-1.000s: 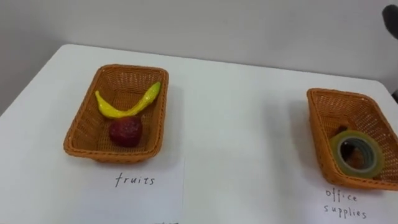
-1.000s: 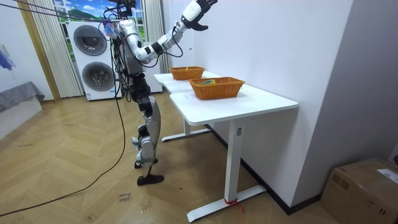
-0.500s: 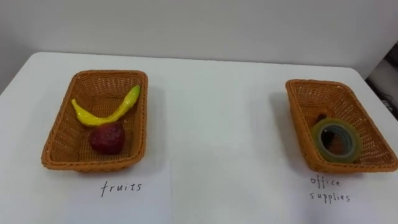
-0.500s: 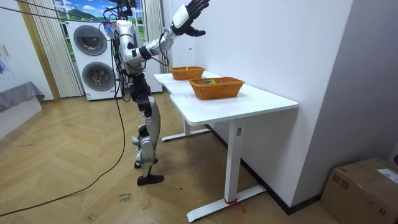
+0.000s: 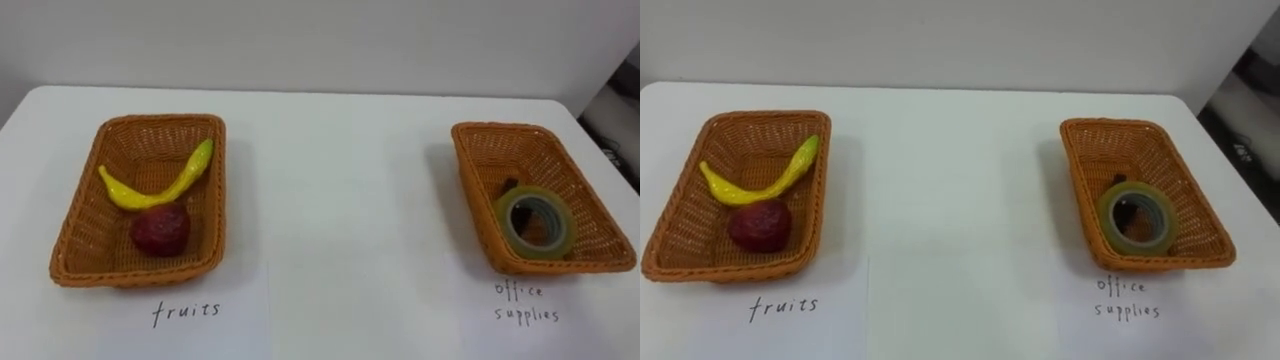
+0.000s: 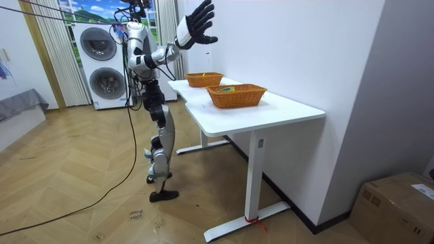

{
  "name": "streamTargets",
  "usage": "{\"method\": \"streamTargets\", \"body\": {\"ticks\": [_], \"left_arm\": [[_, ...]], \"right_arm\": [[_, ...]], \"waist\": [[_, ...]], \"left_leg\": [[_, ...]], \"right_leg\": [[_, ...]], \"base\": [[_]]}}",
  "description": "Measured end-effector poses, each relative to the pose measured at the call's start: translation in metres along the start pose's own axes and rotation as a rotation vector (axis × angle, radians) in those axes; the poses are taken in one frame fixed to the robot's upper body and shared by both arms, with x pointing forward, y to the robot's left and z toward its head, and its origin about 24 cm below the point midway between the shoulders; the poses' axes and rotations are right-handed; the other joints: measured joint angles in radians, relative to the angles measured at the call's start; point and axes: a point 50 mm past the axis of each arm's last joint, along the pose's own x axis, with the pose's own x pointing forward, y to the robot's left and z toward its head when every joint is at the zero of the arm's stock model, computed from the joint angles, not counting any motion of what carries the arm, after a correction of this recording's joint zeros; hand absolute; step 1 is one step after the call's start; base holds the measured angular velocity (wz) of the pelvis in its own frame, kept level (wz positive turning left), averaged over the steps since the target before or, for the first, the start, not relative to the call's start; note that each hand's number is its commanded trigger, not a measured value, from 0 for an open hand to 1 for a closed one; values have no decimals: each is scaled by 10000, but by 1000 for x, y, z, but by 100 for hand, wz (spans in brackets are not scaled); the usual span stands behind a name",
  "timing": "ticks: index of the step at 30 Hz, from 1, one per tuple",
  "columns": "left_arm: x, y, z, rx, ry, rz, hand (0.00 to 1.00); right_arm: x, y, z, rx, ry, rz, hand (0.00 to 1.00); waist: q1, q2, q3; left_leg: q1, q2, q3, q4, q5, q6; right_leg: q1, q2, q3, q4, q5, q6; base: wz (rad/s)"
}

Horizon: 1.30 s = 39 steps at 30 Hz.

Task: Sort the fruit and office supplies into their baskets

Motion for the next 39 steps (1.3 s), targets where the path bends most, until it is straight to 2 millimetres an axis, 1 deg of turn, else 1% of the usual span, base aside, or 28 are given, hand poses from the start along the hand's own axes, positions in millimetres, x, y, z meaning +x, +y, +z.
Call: {"method": "streamTargets", "body": {"ticks": [1, 2, 4, 5, 7, 8, 10, 11, 13, 14, 16, 17, 19, 21, 22, 23, 25, 26, 28, 29, 31, 32, 33, 34, 35, 36, 37, 39], "left_arm": [[0, 0, 0, -26, -5, -8, 0], [0, 0, 0, -44, -1, -14, 0], [0, -1, 1, -131, -13, -16, 0], [0, -1, 1, -133, -11, -17, 0], [0, -2, 2, -180, -25, -34, 0], [-1, -2, 2, -176, -36, -46, 0], [-2, -5, 4, -262, -76, -111, 0], [-2, -6, 4, -281, -68, -130, 0], [-4, -11, 4, -325, -53, -276, 0], [-4, -12, 5, -343, -58, -318, 0], [-6, -15, 4, -380, -6, -432, 0], [-6, -16, 4, -395, -3, -456, 0], [-7, -20, 3, -419, 52, -589, 0], [-9, -23, 4, -467, 78, -821, 0], [-9, -25, 4, -423, 65, -982, 0], [-9, -25, 4, -417, 69, -1059, 0], [-9, -28, 0, -354, 226, -1280, 0], [-10, -29, -1, -313, 309, -1335, 0], [-9, -30, -5, -67, 521, -1447, 0], [-8, -30, -1, -76, 454, -1433, 0], [-7, -29, 0, 236, 395, -1414, 0], [-6, -30, 3, 273, 339, -1416, 0], [-5, -31, 6, 331, 294, -1461, 0], [-5, -33, 8, 479, 244, -1535, 0], [-5, -34, 8, 588, 216, -1580, 0], [-6, -37, 12, 785, 63, -1658, 0], [-7, -41, 13, 1032, -16, -1754, 0], [-9, -45, 16, 1227, -95, -1834, 0]], "right_arm": [[-1, -5, -13, 209, 831, -387, 0], [-1, -8, -19, 292, 1190, -569, 0], [-5, -21, -40, 450, 2457, -1212, 0], [-7, -24, -45, 460, 2721, -1360, 0], [-14, -36, -68, 469, 3903, -2146, 0], [-15, -39, -74, 490, 4255, -2365, 0], [-25, -55, -102, 506, 5744, -3271, 0], [-29, -60, -109, 365, 6052, -3475, 0], [-52, -81, -139, -469, 7285, -4276, 0], [-58, -87, -145, -651, 7598, -4443, 0], [-83, -102, -165, -1298, 8673, -4832, 0], [-87, -104, -169, -1409, 8899, -4893, 0], [-104, -115, -183, -2151, 9621, -4794, 0], [-112, -120, -190, -2173, 10060, -4673, 0], [-119, -122, -195, -2203, 10414, -4377, 0], [-124, -124, -198, -2332, 10626, -4166, 0], [-142, -128, -208, -3108, 11497, -2555, 0], [-145, -128, -210, -3426, 11657, -1993, 0], [-159, -126, -217, -5034, 12154, 709, 0], [-162, -125, -218, -5598, 12180, 1481, 0], [-170, -115, -221, -7841, 11782, 4641, 0], [-172, -112, -221, -8308, 11627, 5276, 0], [-174, -105, -222, -9072, 11312, 6364, 0], [-176, -96, -224, -9474, 11052, 7114, 0], [-177, -92, -224, -9593, 10961, 7361, 0], [-177, -81, -225, -9802, 10659, 7881, 0], [-177, -70, -225, -9955, 10336, 8347, 0], [-178, -57, -224, -10133, 9951, 8992, 0]], "waist": [[-37, 42, -5], [-55, 74, -6], [-106, 167, 8], [-98, 217, -11], [-171, 342, -37], [-211, 401, -29], [-236, 499, -45], [-244, 509, -48], [-278, 503, -47], [-262, 501, -48], [-234, 496, -46], [-230, 509, -40], [-196, 521, -42], [-199, 529, -44], [-211, 556, -23], [-223, 539, -28], [-174, 490, -36], [-157, 491, -37], [-37, 503, -32], [17, 502, -31], [310, 506, -27], [407, 507, -27], [579, 512, -25], [661, 524, -24], [649, 538, -22], [660, 570, -27], [744, 626, -15], [872, 678, -9]], "left_leg": [[3, 0, -16, -10, -10, 5], [9, -1, -16, -17, -15, 5], [-50, -11, -21, -10, -31, 13], [-64, -11, -16, -11, -32, 14], [-66, -10, 39, -10, -34, 16], [-75, -9, 35, -7, -34, 16], [-91, -16, 22, -9, -31, 14], [-88, -20, -5, -5, -31, 14], [-5, -27, -55, 11, -39, 1], [-2, -25, -60, 15, -43, -2], [-14, -28, -64, 53, -65, -13], [-33, -34, -63, 72, -79, -14], [-67, -38, -61, 118, -101, -14], [-49, -51, -76, 116, -103, -12], [-56, -57, -91, 117, -104, -11], [-63, -57, -113, 118, -104, -11], [55, -50, -108, 124, -118, -21], [104, -50, -106, 122, -137, -26], [202, -44, -79, 122, -183, -29], [196, -45, -79, 121, -183, -29], [173, -35, -42, 123, -184, -27], [174, -33, -43, 131, -188, -27], [179, -31, -73, 137, -198, -27], [185, -31, -97, 154, -204, -25], [190, -31, -122, 166, -207, -25], [197, -34, -181, 165, -209, -24], [194, -32, -189, 160, -209, -24], [194, -26, -208, 159, -211, -27]], "right_leg": [[-4, -1, -2, -1, 0, 0], [-4, -2, 1, -2, 0, 0], [-50, -11, 6, -12, -1, 2], [-57, -11, 6, -5, -1, 2], [-67, -10, 24, 17, -2, 4], [-57, -10, 17, 14, -2, 4], [-34, -24, -20, 20, -25, 2], [-12, -26, -36, 22, -42, -2], [69, -31, -4, 18, -138, -8], [63, -33, -7, 21, -163, -8], [-7, -48, -9, 106, -265, -6], [-66, -54, -1, 185, -300, -7], [-92, -61, 1, 216, -321, -7], [-53, -72, -20, 194, -319, -5], [-48, -76, -26, 193, -320, -3], [-27, -72, -29, 193, -320, -3], [99, -65, -46, 159, -321, -8], [133, -66, -46, 160, -332, -14], [206, -67, -77, 158, -385, -11], [193, -75, -99, 165, -385, -12], [137, -62, -62, 173, -377, -20], [137, -56, -35, 170, -373, -23], [158, -44, -31, 159, -368, -18], [210, -37, -62, 134, -356, -14], [242, -38, -91, 113, -346, -13], [320, -39, -176, 11, -313, -11], [317, -37, -192, -3, -306, -14], [329, -33, -206, -19, -307, -15]], "base": [[0], [0], [0], [0], [0], [0], [3], [10], [11], [7], [2], [0], [0], [0], [4], [4], [0], [-6], [-4], [0], [-7], [-5], [5], [9], [16], [11], [9], [0]]}}
